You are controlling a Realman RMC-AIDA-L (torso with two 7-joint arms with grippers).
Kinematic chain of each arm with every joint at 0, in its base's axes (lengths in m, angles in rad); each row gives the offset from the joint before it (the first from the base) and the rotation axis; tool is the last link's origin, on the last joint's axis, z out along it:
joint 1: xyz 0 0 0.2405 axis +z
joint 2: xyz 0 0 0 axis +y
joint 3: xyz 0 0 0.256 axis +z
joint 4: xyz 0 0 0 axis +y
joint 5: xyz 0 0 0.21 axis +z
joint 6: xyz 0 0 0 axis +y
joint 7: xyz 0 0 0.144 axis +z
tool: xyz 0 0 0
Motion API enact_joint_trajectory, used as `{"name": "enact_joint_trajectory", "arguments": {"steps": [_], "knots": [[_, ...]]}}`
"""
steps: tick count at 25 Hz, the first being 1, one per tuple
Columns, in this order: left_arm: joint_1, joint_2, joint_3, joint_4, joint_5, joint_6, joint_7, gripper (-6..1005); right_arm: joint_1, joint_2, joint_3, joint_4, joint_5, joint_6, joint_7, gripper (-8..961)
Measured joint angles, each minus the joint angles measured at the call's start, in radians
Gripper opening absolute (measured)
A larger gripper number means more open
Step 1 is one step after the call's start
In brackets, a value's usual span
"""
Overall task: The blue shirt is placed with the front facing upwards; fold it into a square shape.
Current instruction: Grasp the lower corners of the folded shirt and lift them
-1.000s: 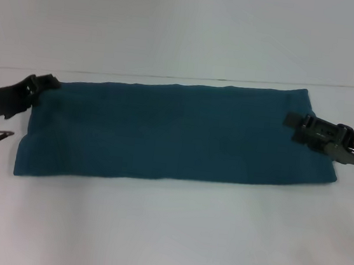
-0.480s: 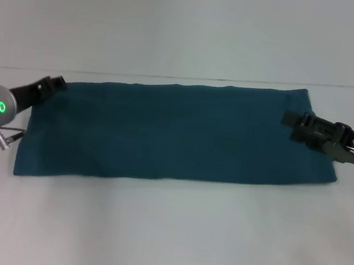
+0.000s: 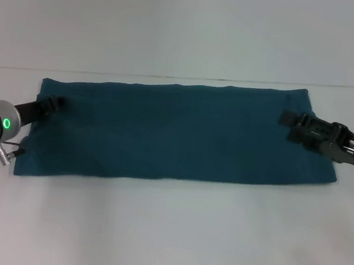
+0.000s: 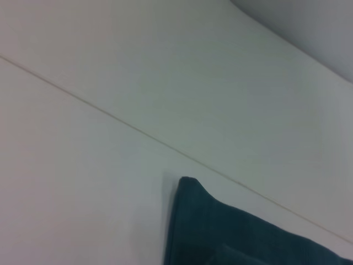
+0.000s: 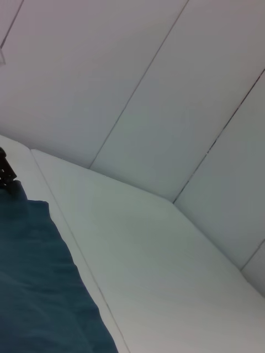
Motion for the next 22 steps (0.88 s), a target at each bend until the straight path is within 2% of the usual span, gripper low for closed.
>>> {"name": "enact_joint_trajectory", "arguments": {"steps": [9,13,18,22], "knots": [[0.001,-0.002,0.055,0.013,0.0,0.032,0.011,631,0.002,0.0,-0.001,0.002,0.0,0.0,0.0,903],[0.067,-0.014,0.052,0.13,-0.005,0.133,-0.025,631,0.001,-0.002,-0.001,0.002,0.0,0.0,-0.001,903],[0.18,-0.042,0.05,0.292,-0.007,0.281,-0.103,632,-0.002,-0.006,-0.001,0.002,0.0,0.0,-0.001,903],[0.231,-0.047,0.043,0.355,-0.006,0.336,-0.139,632,0.001,-0.011,-0.001,0.0,-0.021,0.018,-0.001,903]]}}
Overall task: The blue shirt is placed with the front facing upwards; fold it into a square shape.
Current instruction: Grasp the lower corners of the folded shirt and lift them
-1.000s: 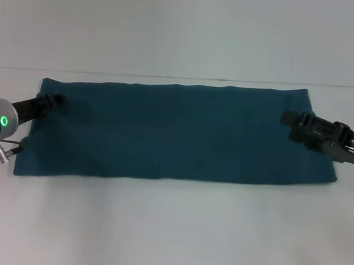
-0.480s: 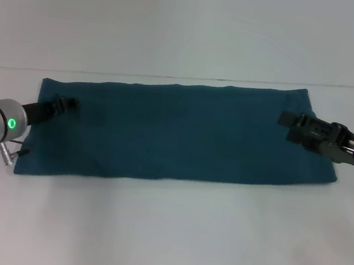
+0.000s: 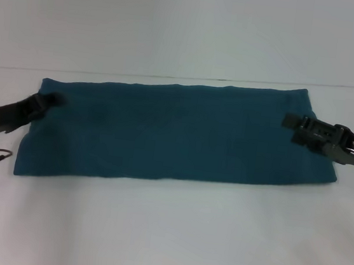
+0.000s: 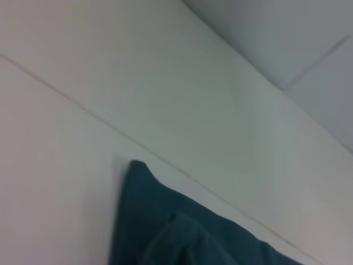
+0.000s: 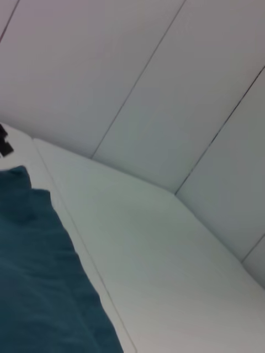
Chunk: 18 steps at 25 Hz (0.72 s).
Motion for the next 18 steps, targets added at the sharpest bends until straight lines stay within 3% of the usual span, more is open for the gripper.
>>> {"name": "enact_joint_trajectory", "arguments": {"steps": [6,10,13,18], "knots": [[0.032,0.019,-0.084,0.041,0.007,0.096,-0.011,632,0.004,-0.013,0.001,-0.007,-0.034,0.01,0.01,903],[0.057,0.028,-0.143,0.087,0.007,0.254,-0.022,631,0.018,-0.041,0.0,-0.01,-0.086,0.01,0.036,903],[0.067,0.05,-0.215,0.081,0.007,0.4,-0.026,631,0.031,-0.061,0.0,-0.013,-0.134,0.008,0.051,902],[0.09,0.068,-0.296,0.09,0.007,0.632,-0.017,632,0.037,-0.07,-0.001,-0.043,-0.173,-0.007,0.054,902]]}}
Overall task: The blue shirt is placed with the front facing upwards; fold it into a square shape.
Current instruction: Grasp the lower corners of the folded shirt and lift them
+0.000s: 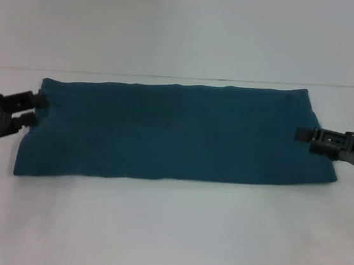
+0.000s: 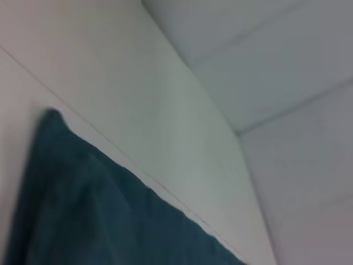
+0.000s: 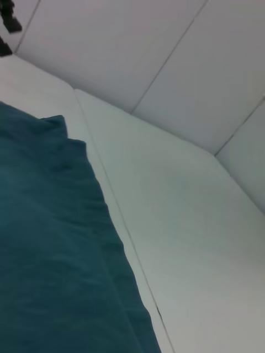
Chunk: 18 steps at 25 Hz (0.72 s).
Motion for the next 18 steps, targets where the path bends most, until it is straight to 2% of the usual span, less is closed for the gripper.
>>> {"name": "enact_joint_trajectory", "arguments": {"steps": [3,6,11,18], "knots": [[0.008,0.013,-0.023,0.002,0.029,0.086,-0.005,632,0.002,0.0,-0.001,-0.015,-0.025,-0.007,0.002,902],[0.007,0.018,-0.052,0.002,0.07,0.119,-0.02,631,0.01,-0.006,-0.001,-0.045,-0.081,-0.015,0.032,902],[0.003,0.021,-0.061,0.003,0.09,0.128,-0.05,631,0.031,-0.013,-0.001,-0.113,-0.185,-0.029,0.121,902],[-0.028,0.038,-0.063,0.003,0.171,0.143,-0.102,632,0.083,-0.027,-0.001,-0.191,-0.38,-0.02,0.293,901]]}}
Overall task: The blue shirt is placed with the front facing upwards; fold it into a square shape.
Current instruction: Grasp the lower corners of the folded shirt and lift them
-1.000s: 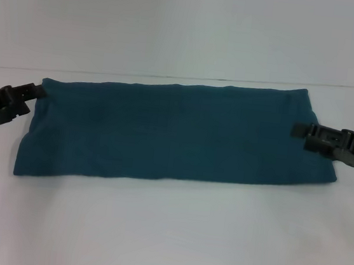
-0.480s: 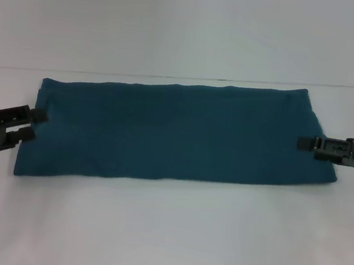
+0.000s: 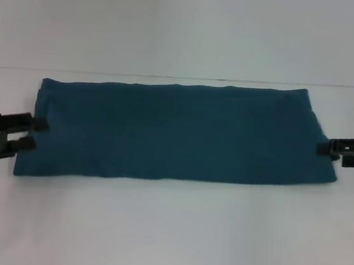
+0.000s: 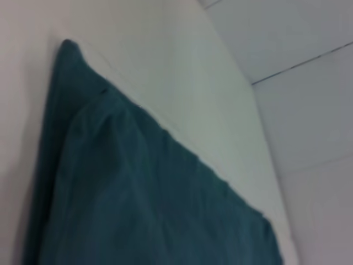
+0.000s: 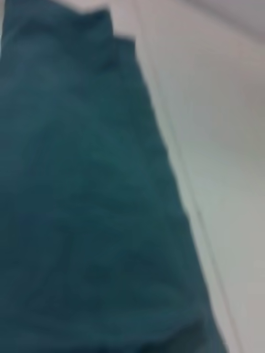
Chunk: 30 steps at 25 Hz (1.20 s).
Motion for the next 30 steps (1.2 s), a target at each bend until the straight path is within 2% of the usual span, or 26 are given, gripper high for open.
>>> {"name": "enact_joint_trajectory", "arguments": {"steps": [2,8,10,15,22,30], "knots": [[-0.012,0.008,0.0,0.002,0.048,0.004,-0.011,632,0.021,0.001,0.0,-0.009,-0.075,0.015,0.031,901],[-0.019,0.014,-0.012,0.016,0.125,0.009,-0.027,632,0.071,0.038,-0.003,-0.003,-0.226,0.09,0.06,901],[-0.015,0.014,-0.021,0.017,0.127,0.009,-0.027,632,0.075,0.043,-0.005,-0.002,-0.25,0.106,0.072,901],[-0.011,0.014,-0.027,0.018,0.128,0.006,-0.027,632,0.077,0.046,-0.008,0.0,-0.26,0.127,0.085,899],[-0.036,0.017,-0.016,0.008,0.198,-0.035,-0.061,631,0.08,0.072,-0.011,0.003,-0.263,0.167,0.086,898],[-0.049,0.017,0.02,-0.037,0.233,-0.173,-0.065,632,0.092,0.077,-0.021,0.024,-0.264,0.187,0.086,898]]}}
